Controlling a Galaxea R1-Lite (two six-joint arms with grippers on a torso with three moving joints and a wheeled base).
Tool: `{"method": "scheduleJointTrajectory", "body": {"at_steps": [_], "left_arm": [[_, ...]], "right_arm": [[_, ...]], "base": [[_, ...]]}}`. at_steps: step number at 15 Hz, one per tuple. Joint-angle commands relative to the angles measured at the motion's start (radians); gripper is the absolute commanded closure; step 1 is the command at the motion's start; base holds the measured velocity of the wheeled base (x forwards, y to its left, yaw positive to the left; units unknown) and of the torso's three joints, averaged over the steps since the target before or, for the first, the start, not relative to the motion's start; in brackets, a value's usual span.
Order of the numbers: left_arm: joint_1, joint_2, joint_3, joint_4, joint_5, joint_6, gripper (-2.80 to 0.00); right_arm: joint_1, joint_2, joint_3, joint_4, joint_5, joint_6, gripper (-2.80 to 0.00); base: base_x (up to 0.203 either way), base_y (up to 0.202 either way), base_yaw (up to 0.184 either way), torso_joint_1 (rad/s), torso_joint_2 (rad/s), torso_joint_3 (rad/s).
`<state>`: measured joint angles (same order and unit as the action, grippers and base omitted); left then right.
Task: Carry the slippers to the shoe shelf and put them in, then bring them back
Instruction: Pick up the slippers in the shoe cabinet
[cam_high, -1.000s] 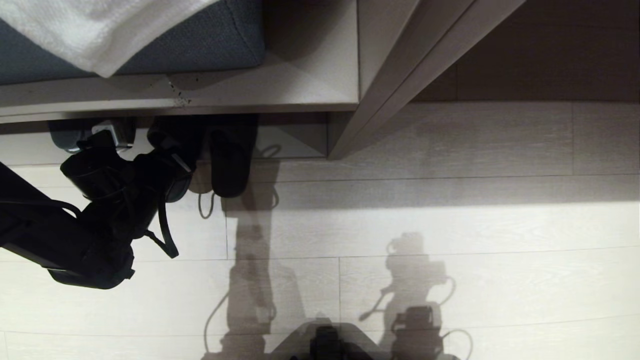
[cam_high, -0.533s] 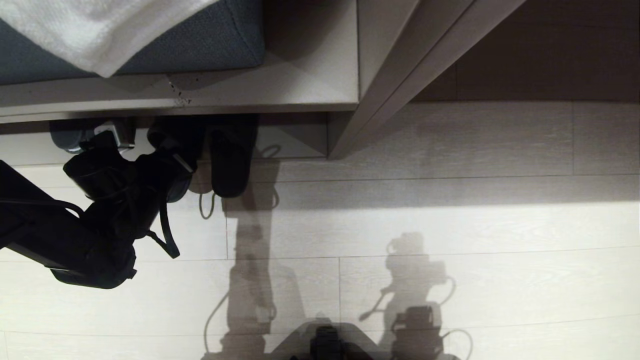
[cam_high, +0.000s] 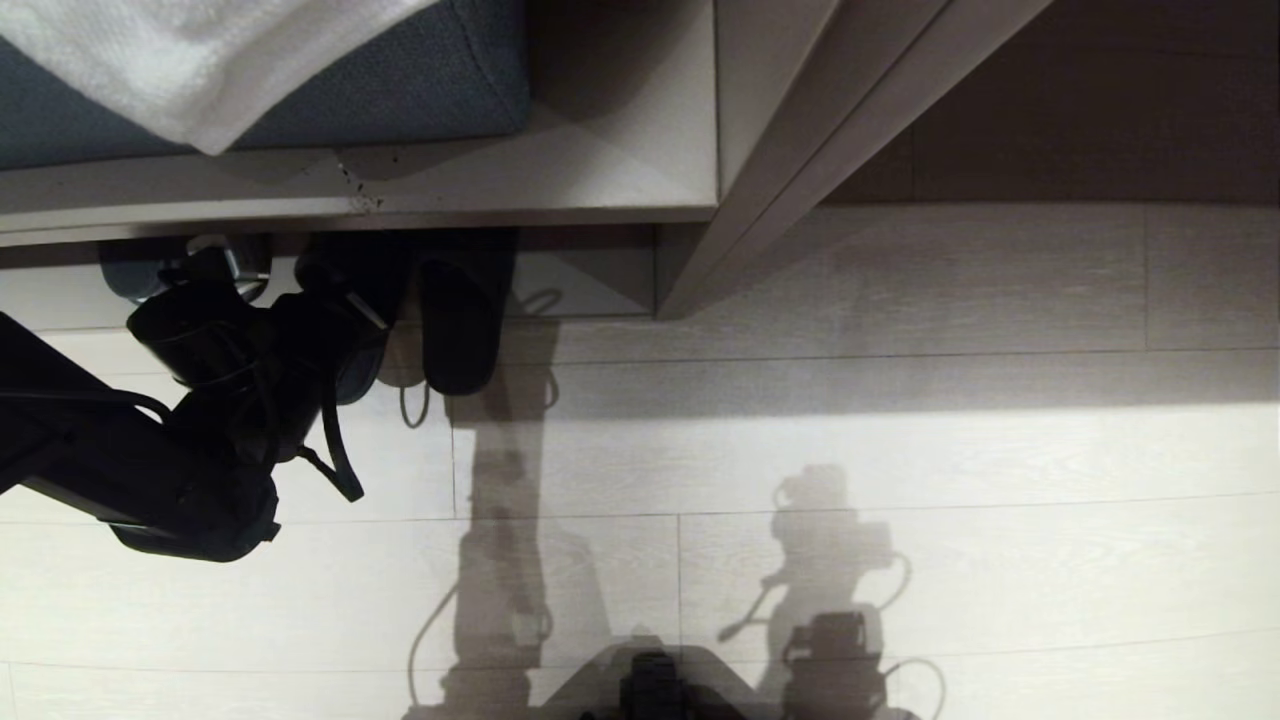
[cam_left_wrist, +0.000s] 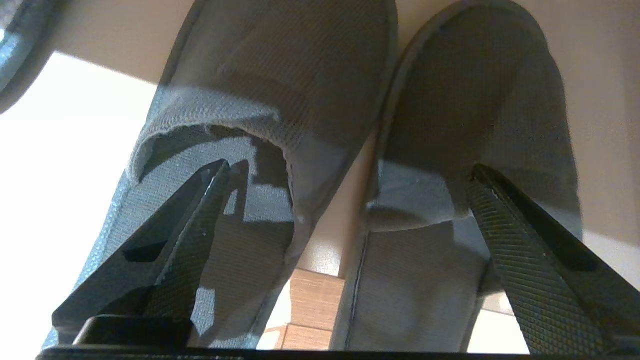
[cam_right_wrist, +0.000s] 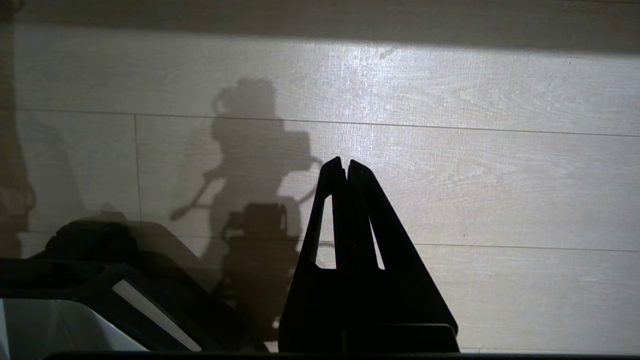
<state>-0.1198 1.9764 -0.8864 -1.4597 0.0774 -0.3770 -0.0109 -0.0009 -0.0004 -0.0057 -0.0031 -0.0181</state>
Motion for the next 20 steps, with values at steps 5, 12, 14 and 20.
{"method": "scheduleJointTrajectory", "body": {"at_steps": [5,12,14,20], "left_arm": [[-0.004,0.014,-0.017,-0.005,-0.001,-0.005,-2.80],[-0.020,0.003,-0.006,-0.004,-0.002,-0.008,-2.80],[-0.035,0.030,-0.025,-0.001,0.002,-0.002,-2.80],[-0.043,0.027,-0.031,0.001,-0.001,-0.005,-2.80]], "right_arm": [[0.000,-0.039,0.040,0.000,0.000,0.000,0.00],[0.000,-0.039,0.040,0.000,0.000,0.000,0.00],[0.000,-0.039,0.040,0.000,0.000,0.000,0.00],[0.000,-0.039,0.040,0.000,0.000,0.000,0.00]], "base": [[0.000,0.000,0.000,0.000,0.00,0.000],[0.000,0.000,0.000,0.000,0.00,0.000],[0.000,0.000,0.000,0.000,0.00,0.000],[0.000,0.000,0.000,0.000,0.00,0.000]]}}
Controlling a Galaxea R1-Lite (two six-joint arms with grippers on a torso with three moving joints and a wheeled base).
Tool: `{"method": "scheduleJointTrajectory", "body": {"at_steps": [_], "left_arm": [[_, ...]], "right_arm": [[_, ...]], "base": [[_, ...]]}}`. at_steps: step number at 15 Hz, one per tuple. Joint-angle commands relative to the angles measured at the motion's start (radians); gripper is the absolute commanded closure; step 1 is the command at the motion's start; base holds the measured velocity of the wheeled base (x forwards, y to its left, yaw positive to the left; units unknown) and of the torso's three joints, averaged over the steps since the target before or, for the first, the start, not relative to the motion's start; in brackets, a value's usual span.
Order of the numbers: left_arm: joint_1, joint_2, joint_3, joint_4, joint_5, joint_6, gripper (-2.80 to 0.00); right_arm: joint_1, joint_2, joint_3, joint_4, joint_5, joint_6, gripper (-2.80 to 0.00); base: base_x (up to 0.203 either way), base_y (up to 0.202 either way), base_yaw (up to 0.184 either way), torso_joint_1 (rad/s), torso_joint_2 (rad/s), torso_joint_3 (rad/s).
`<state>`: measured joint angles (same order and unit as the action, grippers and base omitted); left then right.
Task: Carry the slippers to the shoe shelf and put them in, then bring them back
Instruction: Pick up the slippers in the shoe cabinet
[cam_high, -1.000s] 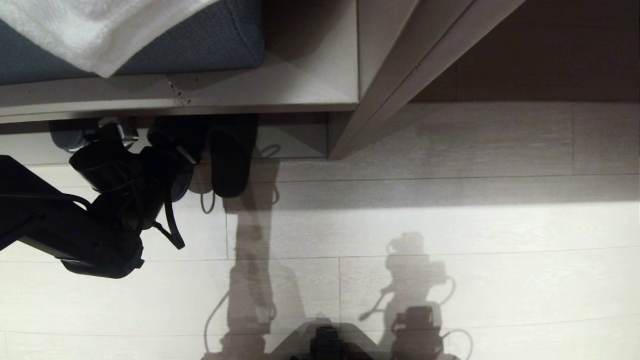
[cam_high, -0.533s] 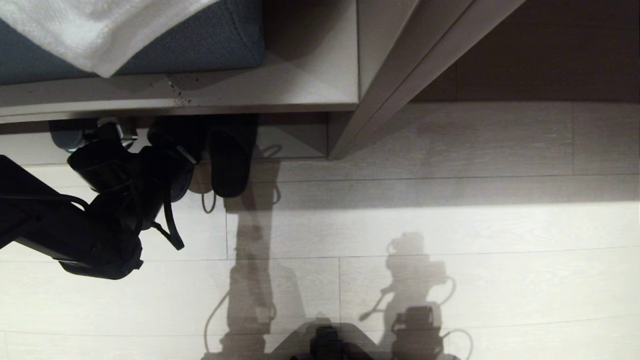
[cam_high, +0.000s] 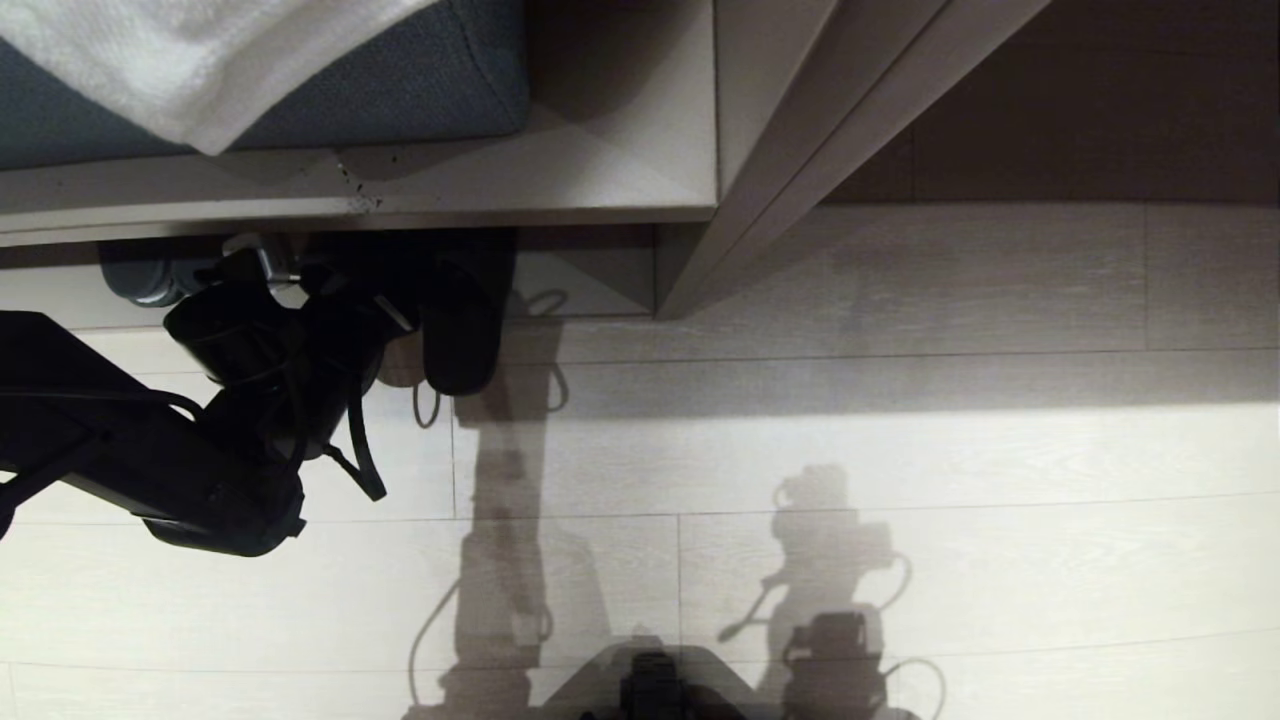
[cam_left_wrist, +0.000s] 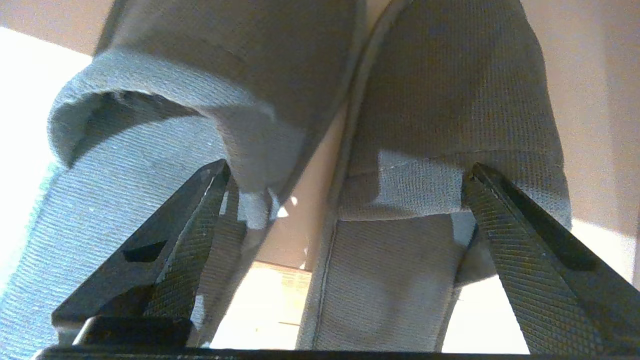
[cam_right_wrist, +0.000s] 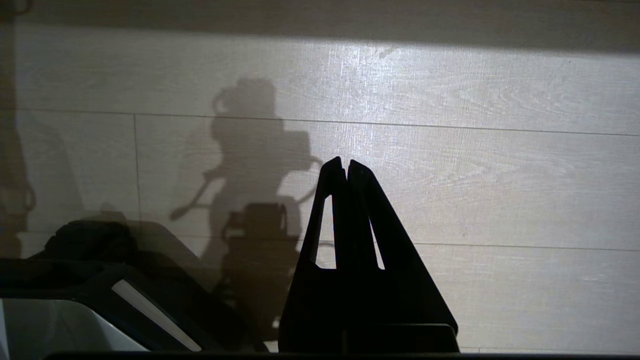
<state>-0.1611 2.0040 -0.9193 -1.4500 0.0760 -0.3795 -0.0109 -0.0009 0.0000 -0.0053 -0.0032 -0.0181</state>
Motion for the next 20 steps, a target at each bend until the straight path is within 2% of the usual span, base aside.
{"method": "scheduleJointTrajectory", "body": {"at_steps": [1,5,12,20], "left_arm": [[-0.002,0.001,0.000,-0.010,0.001,-0.002,-2.80],[-0.008,0.045,-0.058,-0.017,0.001,-0.007,-2.80],[-0.014,0.167,-0.229,-0.041,0.012,0.000,-2.80],[0.035,0.165,-0.308,-0.038,0.007,0.005,-2.80]], "right_arm": [[0.000,-0.039,0.040,-0.001,0.000,0.000,0.00],[0.000,-0.039,0.040,-0.001,0.000,0.000,0.00],[0.000,-0.039,0.040,-0.001,0.000,0.000,0.00],[0.000,-0.039,0.040,-0.001,0.000,0.000,0.00]], "base": [[0.000,0.000,0.000,0.000,0.00,0.000],[0.000,0.000,0.000,0.000,0.00,0.000],[0.000,0.000,0.000,0.000,0.00,0.000],[0.000,0.000,0.000,0.000,0.00,0.000]]}}
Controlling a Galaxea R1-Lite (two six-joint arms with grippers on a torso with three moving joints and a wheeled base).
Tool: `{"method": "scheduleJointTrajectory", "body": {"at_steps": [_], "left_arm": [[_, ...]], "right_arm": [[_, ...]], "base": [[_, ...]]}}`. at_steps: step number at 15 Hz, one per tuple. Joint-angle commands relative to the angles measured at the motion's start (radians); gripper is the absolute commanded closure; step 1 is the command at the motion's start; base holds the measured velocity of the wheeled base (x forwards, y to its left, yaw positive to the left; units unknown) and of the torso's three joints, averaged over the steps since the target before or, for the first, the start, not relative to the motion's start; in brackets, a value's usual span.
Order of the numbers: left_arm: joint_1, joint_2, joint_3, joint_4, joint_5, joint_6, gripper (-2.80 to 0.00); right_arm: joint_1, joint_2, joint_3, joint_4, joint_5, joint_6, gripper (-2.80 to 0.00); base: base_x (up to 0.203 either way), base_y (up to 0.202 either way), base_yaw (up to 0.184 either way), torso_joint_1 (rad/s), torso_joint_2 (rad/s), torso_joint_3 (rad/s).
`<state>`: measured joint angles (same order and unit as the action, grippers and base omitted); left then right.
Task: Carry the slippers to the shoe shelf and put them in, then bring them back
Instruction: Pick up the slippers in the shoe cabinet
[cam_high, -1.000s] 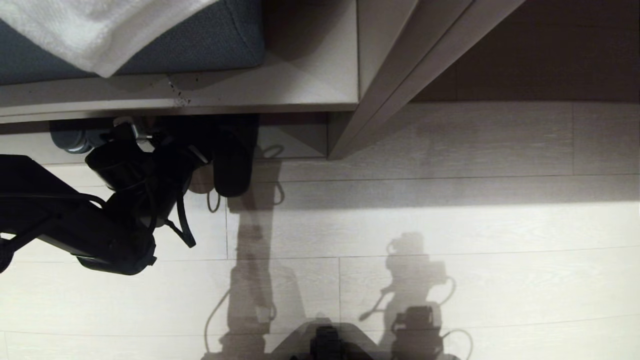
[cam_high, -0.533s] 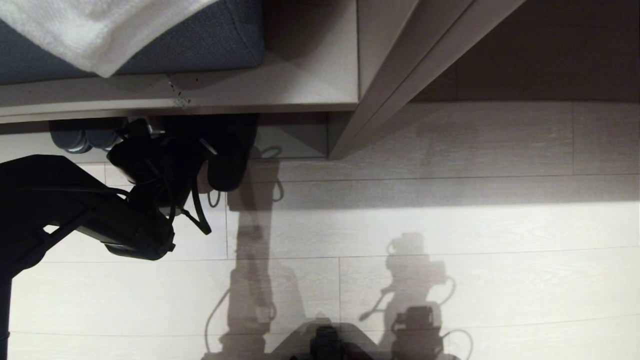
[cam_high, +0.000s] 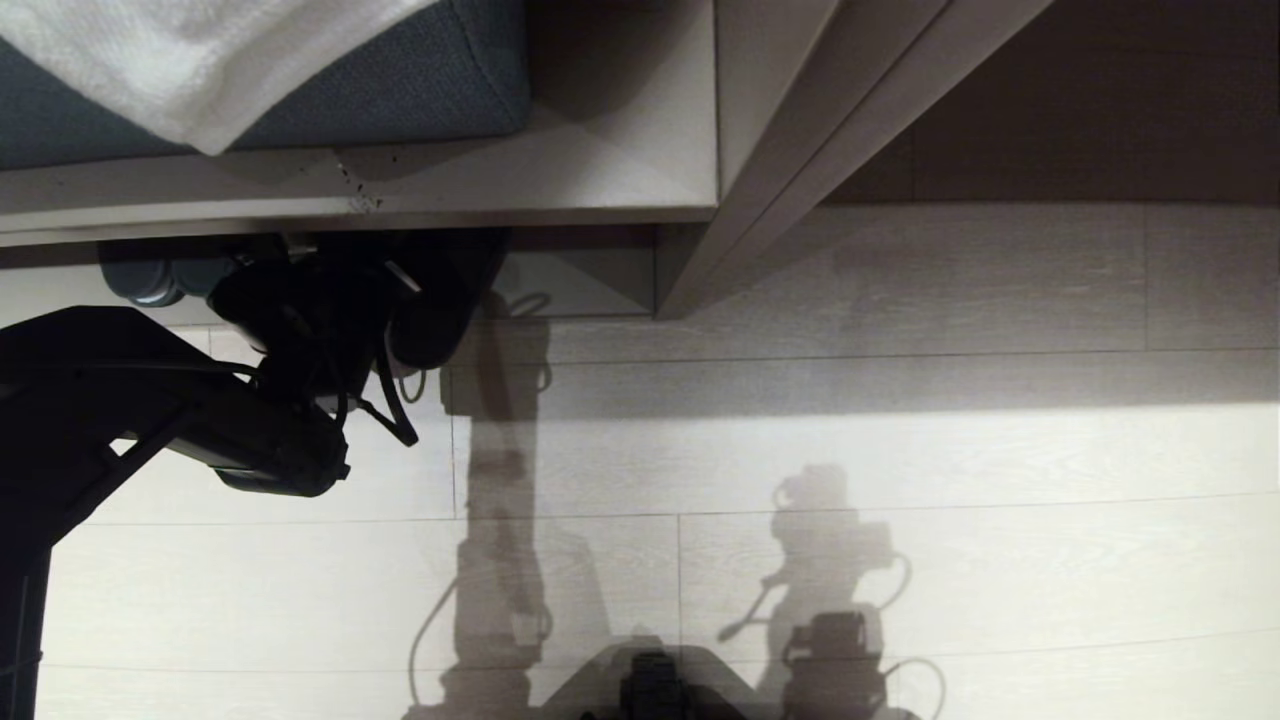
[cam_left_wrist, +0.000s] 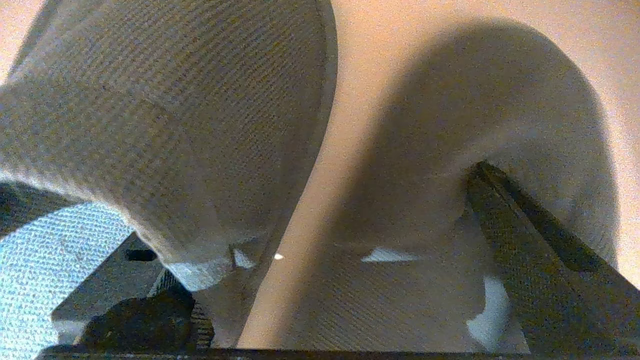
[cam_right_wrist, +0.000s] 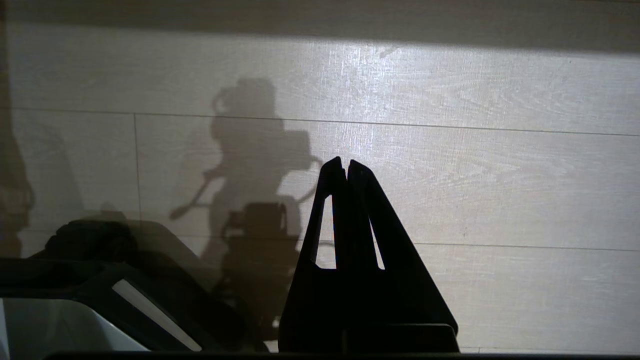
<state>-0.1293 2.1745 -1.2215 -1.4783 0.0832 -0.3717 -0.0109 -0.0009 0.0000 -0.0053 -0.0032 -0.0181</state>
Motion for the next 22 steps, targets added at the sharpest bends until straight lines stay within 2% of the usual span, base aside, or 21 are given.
{"method": "scheduleJointTrajectory", "body": {"at_steps": [1,11,22], "left_arm": [[0.004,-0.006,-0.006,-0.010,0.000,-0.002,-2.80],[-0.007,-0.025,0.010,-0.010,0.005,0.018,-2.80],[-0.024,-0.047,0.046,-0.019,0.003,0.012,-2.80]], "right_arm": [[0.000,-0.039,0.040,-0.001,0.000,0.000,0.00],[0.000,-0.039,0.040,-0.001,0.000,0.000,0.00],[0.000,-0.039,0.040,-0.001,0.000,0.000,0.00]], "base": [[0.000,0.000,0.000,0.000,0.00,0.000],[0.000,0.000,0.000,0.000,0.00,0.000],[0.000,0.000,0.000,0.000,0.00,0.000]]}}
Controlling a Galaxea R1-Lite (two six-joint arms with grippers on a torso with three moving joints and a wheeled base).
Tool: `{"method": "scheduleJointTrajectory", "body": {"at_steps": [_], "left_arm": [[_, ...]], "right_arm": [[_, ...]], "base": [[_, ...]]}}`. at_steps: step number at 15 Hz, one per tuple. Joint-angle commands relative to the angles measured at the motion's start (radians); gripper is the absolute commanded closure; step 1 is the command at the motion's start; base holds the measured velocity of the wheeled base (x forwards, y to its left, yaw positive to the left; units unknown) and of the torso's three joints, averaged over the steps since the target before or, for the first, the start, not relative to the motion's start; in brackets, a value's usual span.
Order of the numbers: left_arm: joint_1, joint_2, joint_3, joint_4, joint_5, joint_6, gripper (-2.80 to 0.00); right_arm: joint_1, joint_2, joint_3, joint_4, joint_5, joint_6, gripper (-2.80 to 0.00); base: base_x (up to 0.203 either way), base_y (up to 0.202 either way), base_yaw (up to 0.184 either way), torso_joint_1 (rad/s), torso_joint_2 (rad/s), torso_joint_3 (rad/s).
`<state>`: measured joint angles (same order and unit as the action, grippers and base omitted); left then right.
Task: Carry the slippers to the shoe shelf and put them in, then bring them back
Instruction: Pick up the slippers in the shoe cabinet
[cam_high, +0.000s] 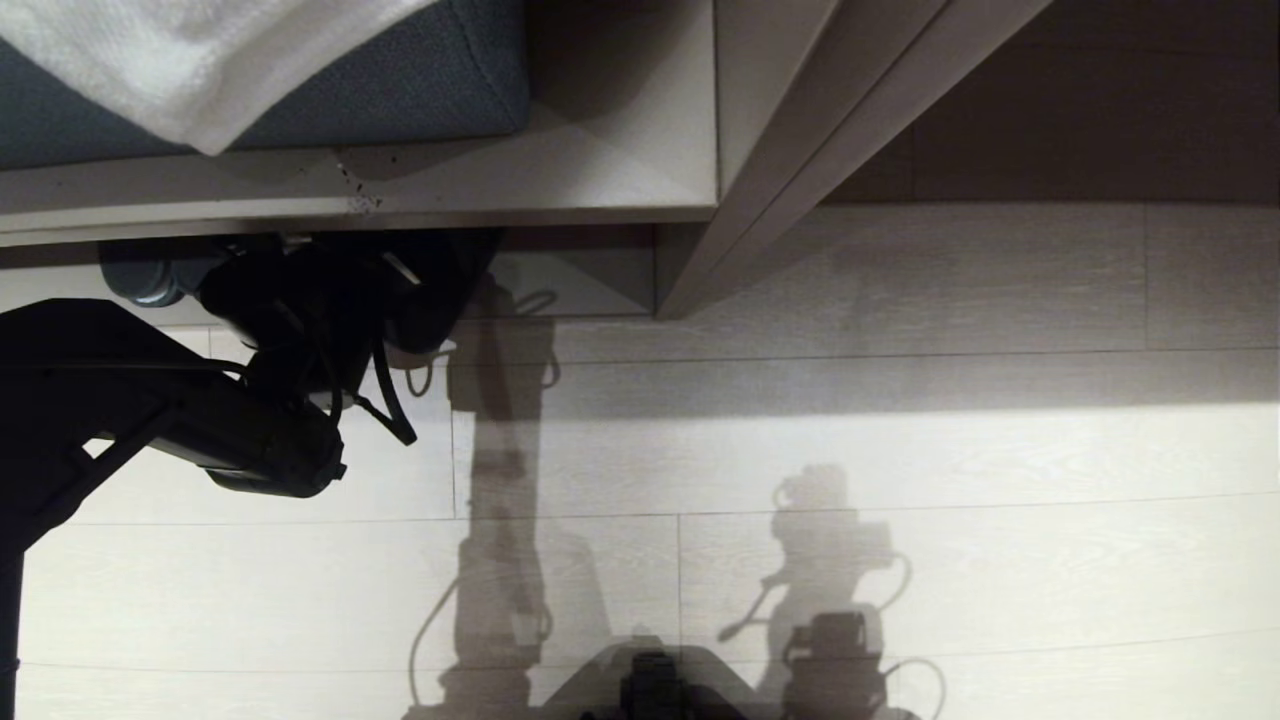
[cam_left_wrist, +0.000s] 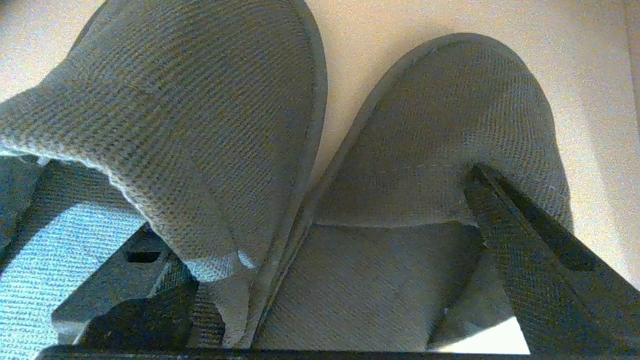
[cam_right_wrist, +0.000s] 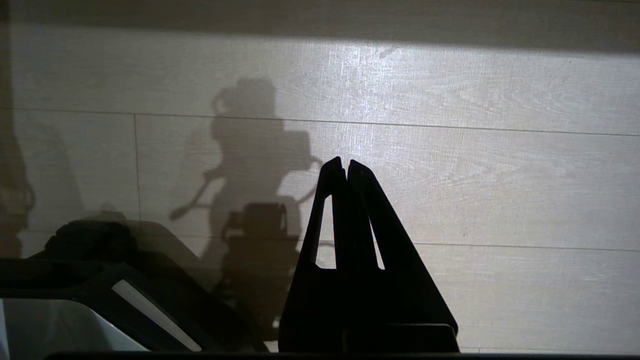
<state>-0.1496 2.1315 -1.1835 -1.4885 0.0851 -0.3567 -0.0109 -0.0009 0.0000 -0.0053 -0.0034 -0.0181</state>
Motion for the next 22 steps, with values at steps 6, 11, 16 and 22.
{"method": "scheduleJointTrajectory", "body": {"at_steps": [6,11,16,22], "left_arm": [[-0.016,0.004,0.021,-0.018,0.001,-0.007,0.00],[-0.016,-0.002,0.024,-0.018,0.001,-0.007,0.00],[-0.016,-0.010,0.028,-0.018,0.001,-0.004,0.00],[-0.006,-0.135,0.142,-0.009,0.002,0.008,0.00]], "right_arm": [[0.000,-0.039,0.040,-0.001,0.000,0.000,0.00],[0.000,-0.039,0.040,-0.001,0.000,0.000,0.00],[0.000,-0.039,0.040,-0.001,0.000,0.000,0.00],[0.000,-0.039,0.040,-0.001,0.000,0.000,0.00]], "base": [[0.000,0.000,0.000,0.000,0.00,0.000],[0.000,0.000,0.000,0.000,0.00,0.000],[0.000,0.000,0.000,0.000,0.00,0.000],[0.000,0.000,0.000,0.000,0.00,0.000]]}}
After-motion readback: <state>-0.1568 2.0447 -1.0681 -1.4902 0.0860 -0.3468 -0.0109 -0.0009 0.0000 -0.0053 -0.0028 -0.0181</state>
